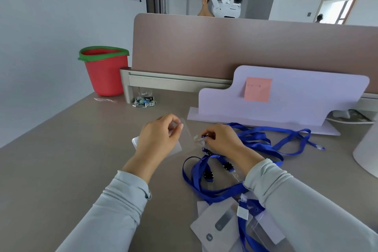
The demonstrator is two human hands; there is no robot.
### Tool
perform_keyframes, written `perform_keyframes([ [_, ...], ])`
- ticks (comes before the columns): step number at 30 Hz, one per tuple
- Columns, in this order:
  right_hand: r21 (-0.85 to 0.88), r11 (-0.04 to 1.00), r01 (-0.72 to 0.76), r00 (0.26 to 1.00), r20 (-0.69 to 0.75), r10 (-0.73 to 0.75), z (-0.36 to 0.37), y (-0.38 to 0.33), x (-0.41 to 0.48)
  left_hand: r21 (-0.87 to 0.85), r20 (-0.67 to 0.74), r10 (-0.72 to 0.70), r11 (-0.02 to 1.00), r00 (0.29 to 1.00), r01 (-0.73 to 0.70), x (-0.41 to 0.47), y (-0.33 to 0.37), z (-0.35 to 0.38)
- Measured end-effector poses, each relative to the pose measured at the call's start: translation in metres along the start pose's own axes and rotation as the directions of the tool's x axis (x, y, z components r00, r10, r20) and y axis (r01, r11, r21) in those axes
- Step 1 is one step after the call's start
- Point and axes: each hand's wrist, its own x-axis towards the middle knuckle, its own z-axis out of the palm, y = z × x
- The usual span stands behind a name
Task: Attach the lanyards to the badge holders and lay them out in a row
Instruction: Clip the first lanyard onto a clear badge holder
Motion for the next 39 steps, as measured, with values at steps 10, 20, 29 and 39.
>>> perform_keyframes([
  [10,0.102,0.994,0.025,0.995,-0.102,-0.014,-0.02,0.001,0.011,0.022,-0.008,0.087,0.996,0.996,-0.086,-0.003,0.004,0.004],
  [20,0.094,0.995,0.031,0.999,-0.032,-0.028,-0.018,0.015,0.014,0.012,0.014,0.081,0.997,0.997,-0.081,-0.006,0.006,0.007],
  [29,0.495,0.866,-0.07,0.997,0.02,0.069,-0.042,0.017,-0.027,-0.032,0.054,0.116,0.993,0.992,-0.114,-0.008,0.022,0.005],
  [39,0.735,0.677,0.044,0.971,-0.19,0.143,-0.072,0.037,-0.086,-0.122,0.155,0.234,0.969,0.96,-0.217,-0.019,0.058,0.008],
])
